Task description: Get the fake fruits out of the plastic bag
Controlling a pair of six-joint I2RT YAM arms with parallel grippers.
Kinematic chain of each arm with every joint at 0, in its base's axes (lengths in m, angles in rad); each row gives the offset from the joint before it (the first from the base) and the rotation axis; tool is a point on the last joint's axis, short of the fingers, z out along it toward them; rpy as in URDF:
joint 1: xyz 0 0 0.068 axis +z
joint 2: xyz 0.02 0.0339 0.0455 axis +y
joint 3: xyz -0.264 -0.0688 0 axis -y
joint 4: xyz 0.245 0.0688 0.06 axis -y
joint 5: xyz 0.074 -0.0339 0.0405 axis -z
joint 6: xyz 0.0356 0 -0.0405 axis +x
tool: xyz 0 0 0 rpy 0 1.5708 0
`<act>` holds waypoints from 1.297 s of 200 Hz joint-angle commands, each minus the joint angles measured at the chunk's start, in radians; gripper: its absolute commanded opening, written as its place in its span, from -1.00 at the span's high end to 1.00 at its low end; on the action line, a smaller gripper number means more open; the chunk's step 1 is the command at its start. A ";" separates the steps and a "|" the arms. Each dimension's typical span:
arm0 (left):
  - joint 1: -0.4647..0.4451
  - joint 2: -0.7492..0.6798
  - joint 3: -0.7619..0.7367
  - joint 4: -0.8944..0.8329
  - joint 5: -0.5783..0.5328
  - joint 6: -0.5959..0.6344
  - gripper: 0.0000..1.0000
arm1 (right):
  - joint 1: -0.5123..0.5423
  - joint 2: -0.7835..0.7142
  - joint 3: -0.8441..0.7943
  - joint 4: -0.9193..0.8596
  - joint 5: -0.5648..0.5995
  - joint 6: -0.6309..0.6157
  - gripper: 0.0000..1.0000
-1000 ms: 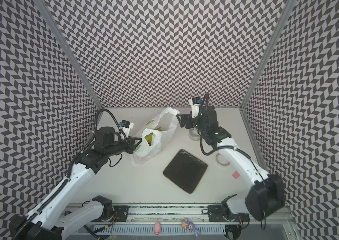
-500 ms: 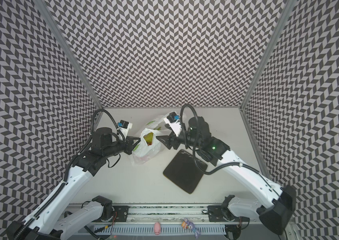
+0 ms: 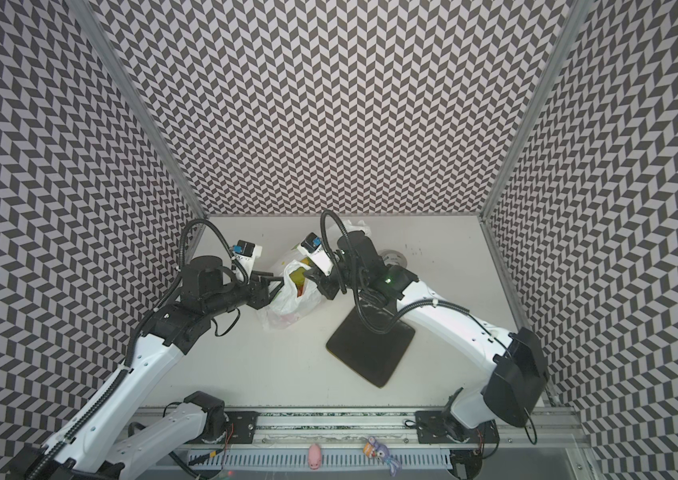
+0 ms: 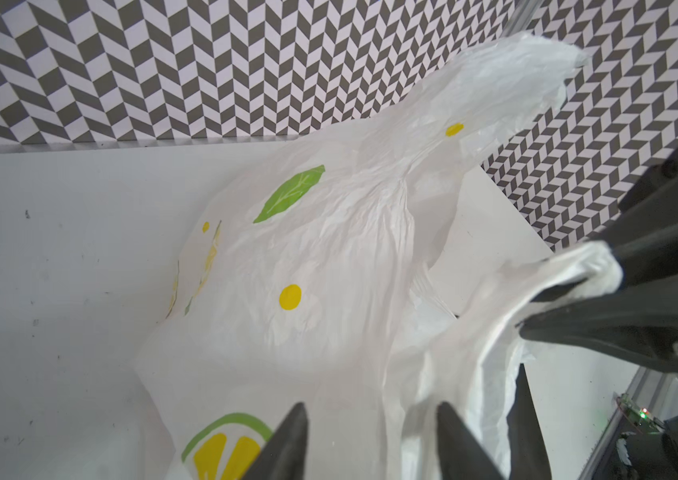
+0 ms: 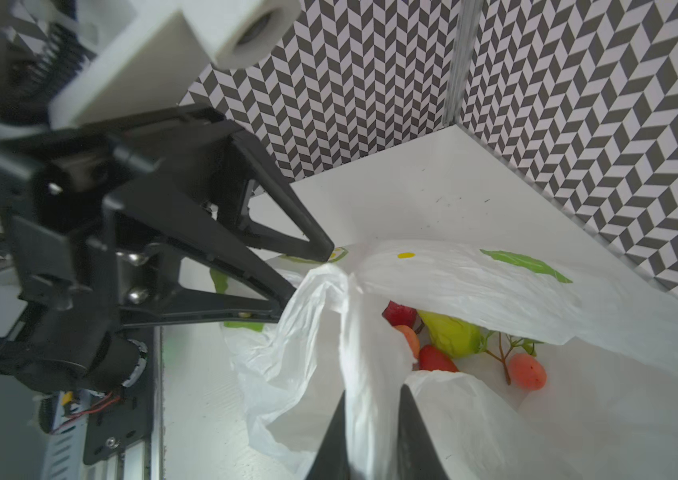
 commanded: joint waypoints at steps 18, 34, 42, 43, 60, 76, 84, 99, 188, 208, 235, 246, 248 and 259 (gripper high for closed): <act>-0.003 -0.101 0.065 -0.073 -0.118 -0.310 -0.85 | 0.083 -0.130 -0.165 0.178 0.050 -0.048 0.99; -0.002 -0.148 0.067 -0.119 -0.127 -0.393 -0.88 | 0.145 -0.204 -0.280 0.276 0.116 -0.078 1.00; -0.004 -0.169 0.066 -0.145 -0.126 -0.434 -0.88 | 0.178 -0.237 -0.331 0.320 0.154 -0.091 1.00; -0.003 -0.172 0.065 -0.149 -0.126 -0.439 -0.88 | 0.182 -0.240 -0.337 0.324 0.159 -0.092 1.00; -0.004 -0.214 0.046 -0.210 -0.090 -0.522 -0.90 | 0.240 -0.296 -0.427 0.406 0.227 -0.117 1.00; -0.006 -0.256 0.019 -0.299 -0.091 -0.591 -0.93 | 0.296 -0.329 -0.497 0.461 0.291 -0.146 1.00; -0.006 -0.284 0.000 -0.331 -0.089 -0.619 -0.95 | 0.326 -0.338 -0.527 0.482 0.326 -0.159 1.00; -0.006 -0.334 -0.040 -0.375 -0.078 -0.668 -0.99 | 0.376 -0.336 -0.570 0.525 0.369 -0.177 1.00; -0.011 -0.427 -0.126 -0.491 0.048 -0.784 -0.99 | 0.643 -0.045 -0.470 0.566 0.657 -0.290 1.00; -0.011 -0.448 -0.149 -0.520 0.064 -0.796 -0.99 | 0.657 -0.001 -0.450 0.588 0.683 -0.317 1.00; -0.010 -0.448 -0.183 -0.522 0.076 -0.792 -0.99 | 0.672 0.026 -0.437 0.618 0.678 -0.340 1.00; -0.010 -0.440 -0.197 -0.492 0.087 -0.787 -0.99 | 0.680 0.036 -0.434 0.637 0.676 -0.355 1.00; -0.011 -0.438 -0.196 -0.488 0.088 -0.785 -0.99 | 0.681 0.038 -0.433 0.640 0.675 -0.357 1.00; -0.011 -0.419 -0.207 -0.461 0.091 -0.774 -0.99 | 0.684 0.051 -0.425 0.650 0.674 -0.362 1.00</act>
